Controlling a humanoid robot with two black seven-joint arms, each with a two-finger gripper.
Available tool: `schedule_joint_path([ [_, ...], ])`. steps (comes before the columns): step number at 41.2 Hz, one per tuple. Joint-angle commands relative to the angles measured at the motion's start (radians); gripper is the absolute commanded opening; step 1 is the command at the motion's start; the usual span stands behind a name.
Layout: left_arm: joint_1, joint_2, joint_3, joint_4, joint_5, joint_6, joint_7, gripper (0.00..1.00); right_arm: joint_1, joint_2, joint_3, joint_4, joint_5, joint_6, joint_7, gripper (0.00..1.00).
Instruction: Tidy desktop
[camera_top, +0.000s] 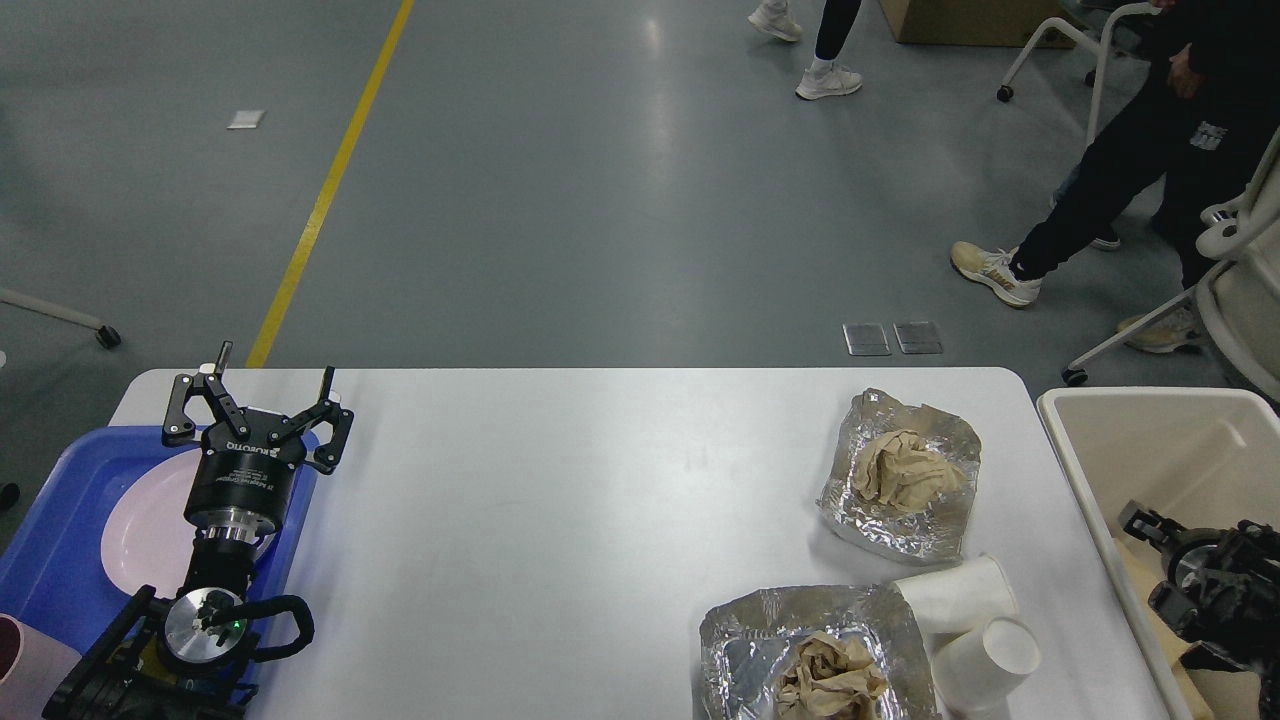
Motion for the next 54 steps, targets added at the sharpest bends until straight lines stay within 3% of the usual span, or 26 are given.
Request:
schedule_joint_path([
  [1,0.000,0.000,0.000,0.000,0.000,0.000,0.000,0.96,0.086,-0.042,-0.002,0.072,-0.005,0.100,-0.003,1.00],
  [13,0.000,0.000,0.000,0.000,0.000,0.000,0.000,0.96,0.367,-0.134,-0.036,0.275,-0.018,0.344,-0.013,1.00],
  [22,0.000,0.000,0.000,0.000,0.000,0.000,0.000,0.96,0.807,-0.131,-0.277,0.569,-0.028,0.508,-0.036,1.00],
  [28,0.000,0.000,0.000,0.000,0.000,0.000,0.000,0.96,1.166,-0.036,-0.419,0.819,-0.025,0.632,-0.036,1.00],
  [37,0.000,0.000,0.000,0.000,0.000,0.000,0.000,0.96,1.496,0.085,-0.413,1.026,-0.011,0.876,-0.036,1.00],
  [47,0.000,0.000,0.000,0.000,0.000,0.000,0.000,0.96,1.709,0.145,-0.363,1.270,-0.006,0.872,-0.036,1.00],
  [54,0.000,0.000,-0.002,0.000,0.000,0.000,0.000,0.96,1.734,0.159,-0.341,1.341,0.018,0.859,-0.036,1.00],
])
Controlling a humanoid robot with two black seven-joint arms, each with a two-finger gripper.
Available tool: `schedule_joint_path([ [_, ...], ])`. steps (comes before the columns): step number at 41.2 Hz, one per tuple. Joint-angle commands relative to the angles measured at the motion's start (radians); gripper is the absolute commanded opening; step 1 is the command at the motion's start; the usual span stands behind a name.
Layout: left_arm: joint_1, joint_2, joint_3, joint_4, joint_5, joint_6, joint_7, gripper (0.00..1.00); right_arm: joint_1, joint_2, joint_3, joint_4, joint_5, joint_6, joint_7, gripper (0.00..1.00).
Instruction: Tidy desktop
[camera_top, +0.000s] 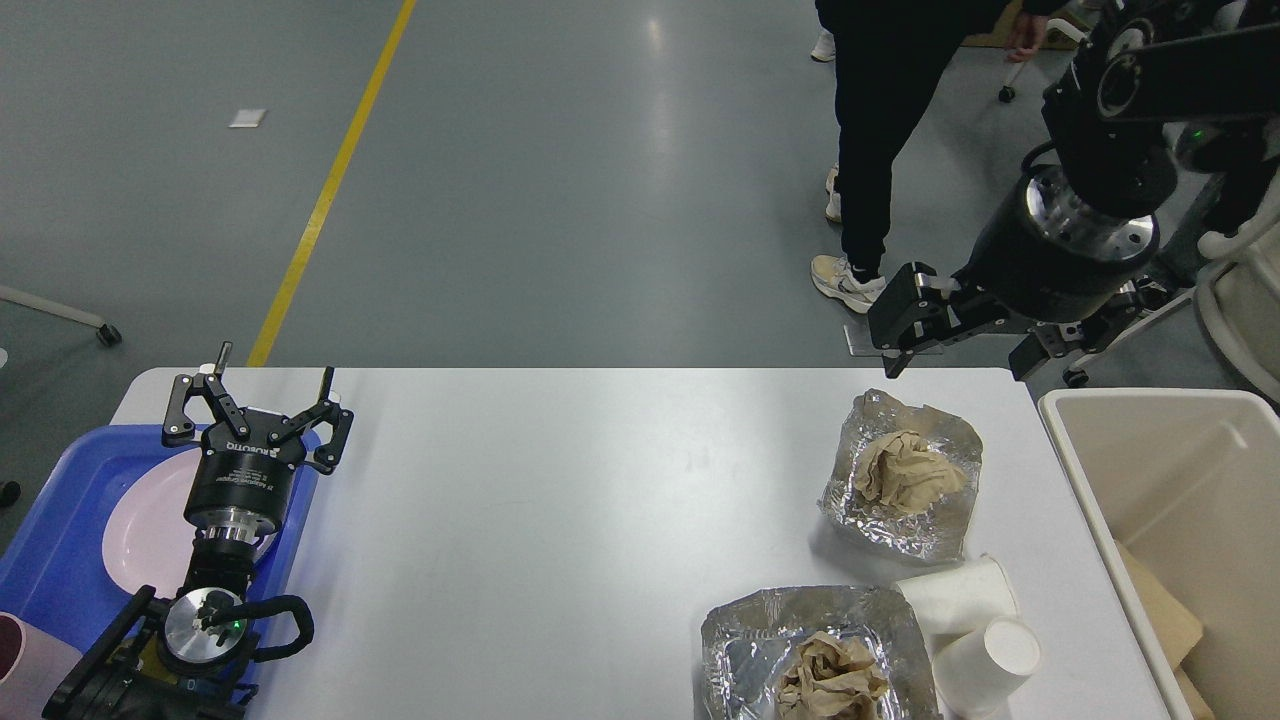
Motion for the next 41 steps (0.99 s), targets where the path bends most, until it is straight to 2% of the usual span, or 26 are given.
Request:
schedule_joint_path([
  [1,0.000,0.000,0.000,0.000,0.000,-0.001,0.000,0.96,0.013,0.009,0.016,0.051,0.017,-0.010,0.000,1.00],
  [12,0.000,0.000,-0.001,0.000,0.000,0.000,0.000,0.96,-0.091,0.012,0.048,0.048,0.017,-0.044,0.000,1.00],
  [21,0.000,0.000,0.000,0.000,0.000,0.000,0.000,0.96,-0.220,0.024,0.113,0.047,0.015,-0.163,0.000,1.00],
  [29,0.000,0.000,0.000,0.000,0.000,0.000,0.000,0.96,-0.372,0.087,0.191,0.033,0.017,-0.252,-0.002,1.00],
  [33,0.000,0.000,0.000,0.000,0.000,0.000,0.000,0.96,-0.439,0.098,0.194,0.010,0.090,-0.335,-0.005,0.98],
  [37,0.000,0.000,-0.001,0.000,0.000,0.000,0.000,0.96,-0.501,0.133,0.196,0.022,0.113,-0.372,-0.038,0.97],
  [39,0.000,0.000,0.000,0.000,0.001,0.000,0.000,0.96,-0.531,0.155,0.203,0.051,0.112,-0.387,-0.055,0.91],
  [41,0.000,0.000,-0.001,0.000,0.000,0.000,0.000,0.96,-0.565,0.169,0.206,0.053,0.106,-0.404,-0.061,0.90],
])
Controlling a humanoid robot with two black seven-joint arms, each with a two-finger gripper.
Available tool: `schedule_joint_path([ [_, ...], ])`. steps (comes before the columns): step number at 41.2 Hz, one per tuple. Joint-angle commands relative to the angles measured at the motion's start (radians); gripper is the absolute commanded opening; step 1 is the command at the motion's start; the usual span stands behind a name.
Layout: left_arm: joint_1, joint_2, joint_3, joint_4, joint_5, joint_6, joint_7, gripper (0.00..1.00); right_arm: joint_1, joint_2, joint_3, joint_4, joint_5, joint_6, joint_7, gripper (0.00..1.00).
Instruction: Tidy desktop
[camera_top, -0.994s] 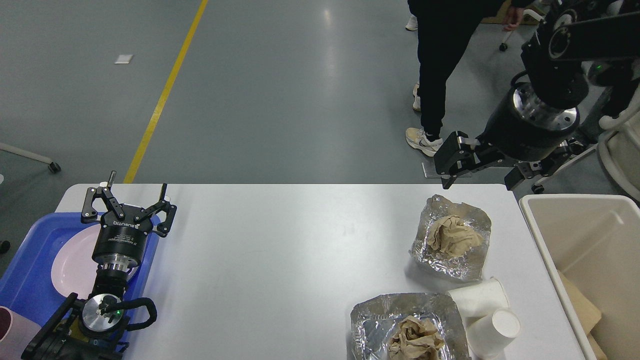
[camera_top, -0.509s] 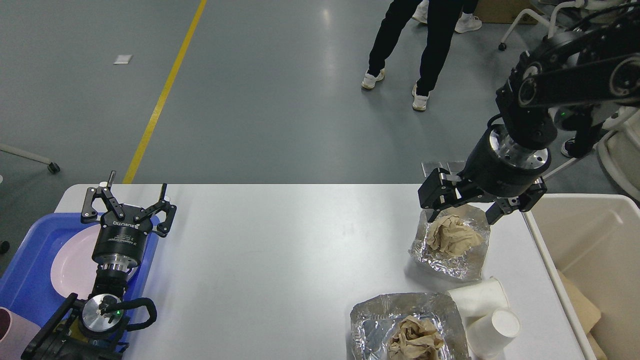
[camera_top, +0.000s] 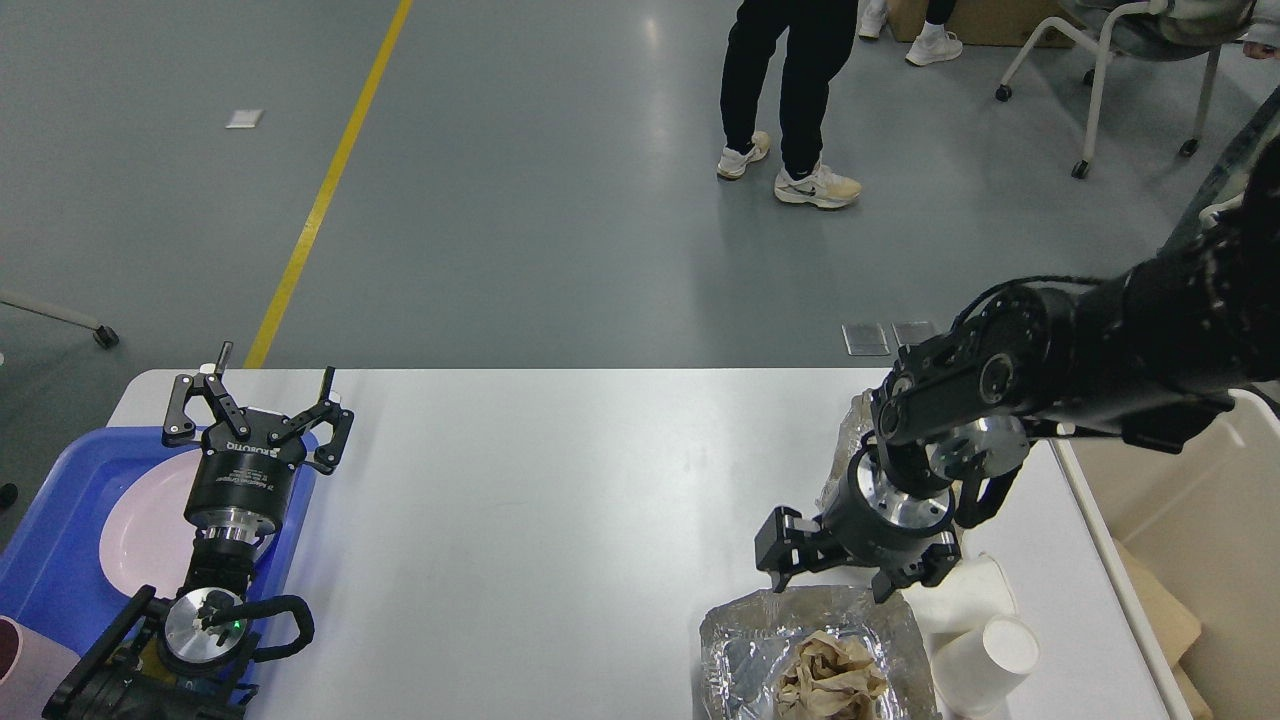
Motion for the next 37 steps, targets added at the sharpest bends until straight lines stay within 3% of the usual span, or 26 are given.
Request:
schedule_joint_path([
  [1,0.000,0.000,0.000,0.000,0.000,0.000,0.000,0.96,-0.105,0.060,0.011,0.021,-0.009,-0.070,-0.027,0.90],
  [13,0.000,0.000,0.000,0.000,0.000,0.000,0.000,0.96,-0.285,0.130,0.010,-0.009,-0.054,-0.242,-0.030,0.93],
  [37,0.000,0.000,0.000,0.000,0.000,0.000,0.000,0.96,-0.458,0.153,-0.004,-0.157,-0.055,-0.259,-0.033,0.92],
])
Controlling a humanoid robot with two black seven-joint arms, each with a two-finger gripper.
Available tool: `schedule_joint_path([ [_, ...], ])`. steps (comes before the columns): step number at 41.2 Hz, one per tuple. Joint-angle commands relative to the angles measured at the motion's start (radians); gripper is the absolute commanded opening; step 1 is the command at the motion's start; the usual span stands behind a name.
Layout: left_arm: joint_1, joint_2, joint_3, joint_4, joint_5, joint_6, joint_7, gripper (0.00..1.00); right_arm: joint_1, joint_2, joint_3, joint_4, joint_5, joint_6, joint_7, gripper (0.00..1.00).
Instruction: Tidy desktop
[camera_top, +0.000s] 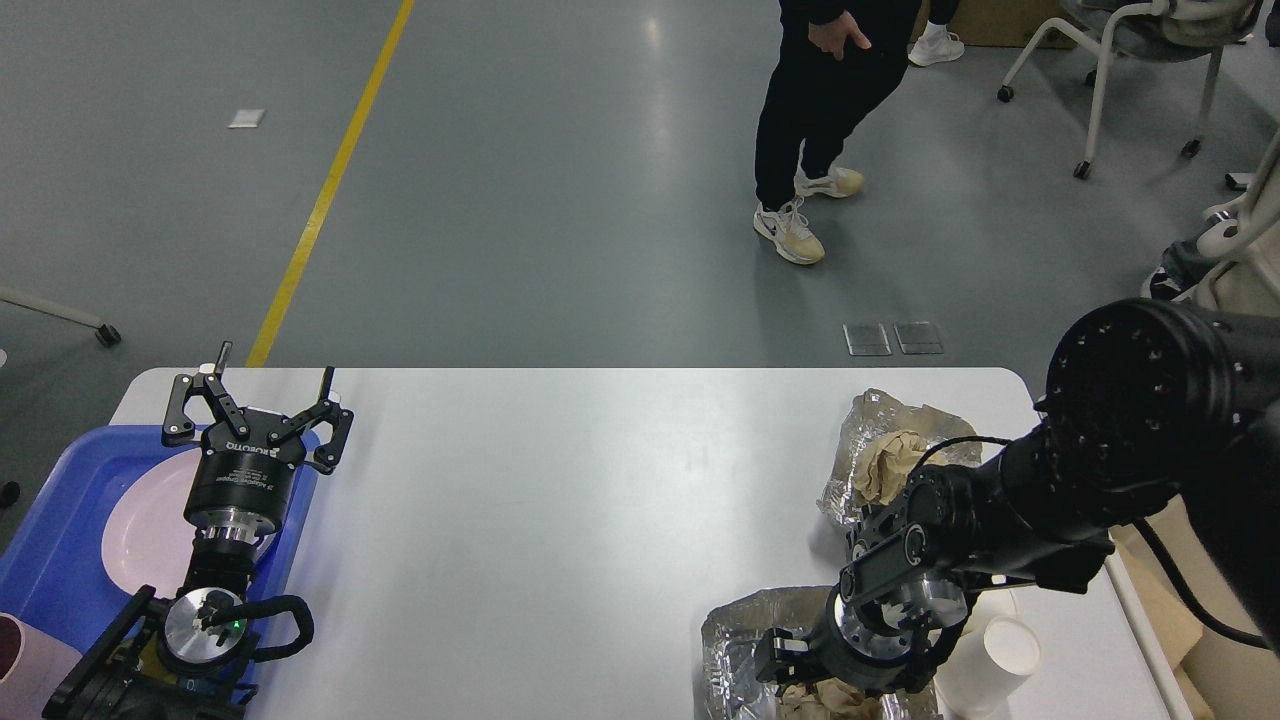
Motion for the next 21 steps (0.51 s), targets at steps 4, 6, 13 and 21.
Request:
schedule_joint_path([
  [4,0.000,0.000,0.001,0.000,0.000,-0.001,0.000,0.96,-0.057,0.014,0.000,-0.055,-0.002,-0.002,0.000,0.92],
  [6,0.000,0.000,-0.001,0.000,0.000,0.000,0.000,0.96,-0.069,0.016,0.000,-0.070,-0.002,-0.002,0.000,0.92],
  [13,0.000,0.000,-0.001,0.000,0.000,-0.001,0.000,0.96,-0.089,0.021,0.000,-0.089,-0.002,-0.003,0.000,0.88],
  [21,0.000,0.000,0.001,0.000,0.000,0.000,0.000,0.96,-0.088,0.021,0.000,-0.084,-0.006,0.008,-0.001,0.32],
])
